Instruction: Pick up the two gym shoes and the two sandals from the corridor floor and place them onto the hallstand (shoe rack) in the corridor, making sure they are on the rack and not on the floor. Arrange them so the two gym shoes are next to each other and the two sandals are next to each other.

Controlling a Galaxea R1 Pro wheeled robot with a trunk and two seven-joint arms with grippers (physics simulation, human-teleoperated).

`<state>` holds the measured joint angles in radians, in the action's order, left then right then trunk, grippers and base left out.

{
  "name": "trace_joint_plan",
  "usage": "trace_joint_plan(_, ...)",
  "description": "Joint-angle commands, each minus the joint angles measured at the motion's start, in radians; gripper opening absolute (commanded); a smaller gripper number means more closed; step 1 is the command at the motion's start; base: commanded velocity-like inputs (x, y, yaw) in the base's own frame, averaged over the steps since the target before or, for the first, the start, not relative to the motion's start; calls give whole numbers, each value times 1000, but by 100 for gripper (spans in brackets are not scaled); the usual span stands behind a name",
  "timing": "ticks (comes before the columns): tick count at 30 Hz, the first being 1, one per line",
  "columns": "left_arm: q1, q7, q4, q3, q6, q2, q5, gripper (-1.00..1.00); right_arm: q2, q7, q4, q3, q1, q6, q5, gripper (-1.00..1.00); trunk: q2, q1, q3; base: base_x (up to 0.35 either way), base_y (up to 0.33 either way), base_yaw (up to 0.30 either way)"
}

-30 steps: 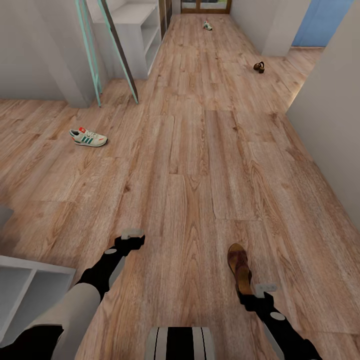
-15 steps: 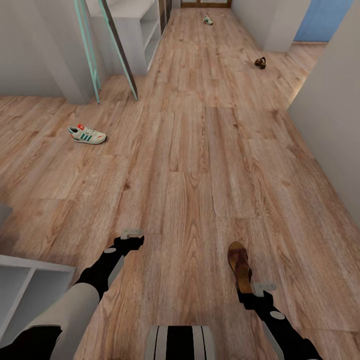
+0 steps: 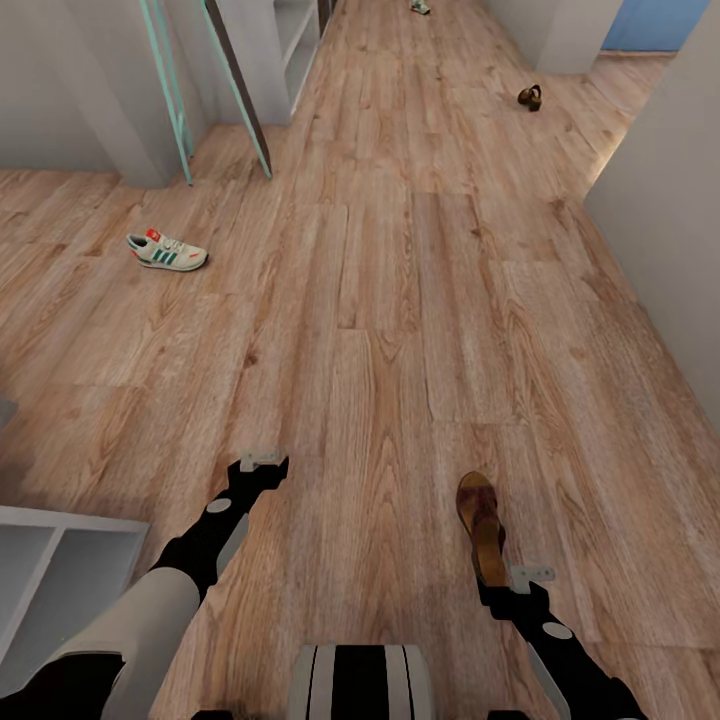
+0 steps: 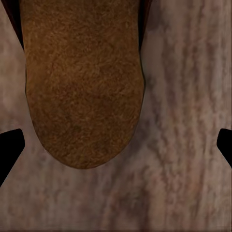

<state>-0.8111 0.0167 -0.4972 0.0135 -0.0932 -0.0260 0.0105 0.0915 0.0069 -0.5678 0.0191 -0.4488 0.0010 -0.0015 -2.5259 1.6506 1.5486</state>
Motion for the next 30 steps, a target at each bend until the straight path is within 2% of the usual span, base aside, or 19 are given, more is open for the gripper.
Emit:
trace_joint_plan(1,0,2,3,1,-11,0,1,100,0,1,-1,2,0,0,0,100,0,0,6,0,0,0)
trace_joint_plan(7,0,2,7,0,-38,-1,2,100,2,1,-1,2,0,0,0,100,-2,3,38,0,0,0)
trace_joint_plan(13,0,2,8,1,-46,4,2,100,2,1,-1,2,0,1,-1,100,-2,3,42,0,0,0)
trace_joint_plan(22,0,3,8,0,-50,9,2,100,2,1,-1,2,0,2,0,100,-4,7,84,0,0,0)
trace_joint_plan(30,1,3,8,0,-52,6,1,100,2,-1,1,0,-1,-18,1,100,-4,7,88,0,0,0)
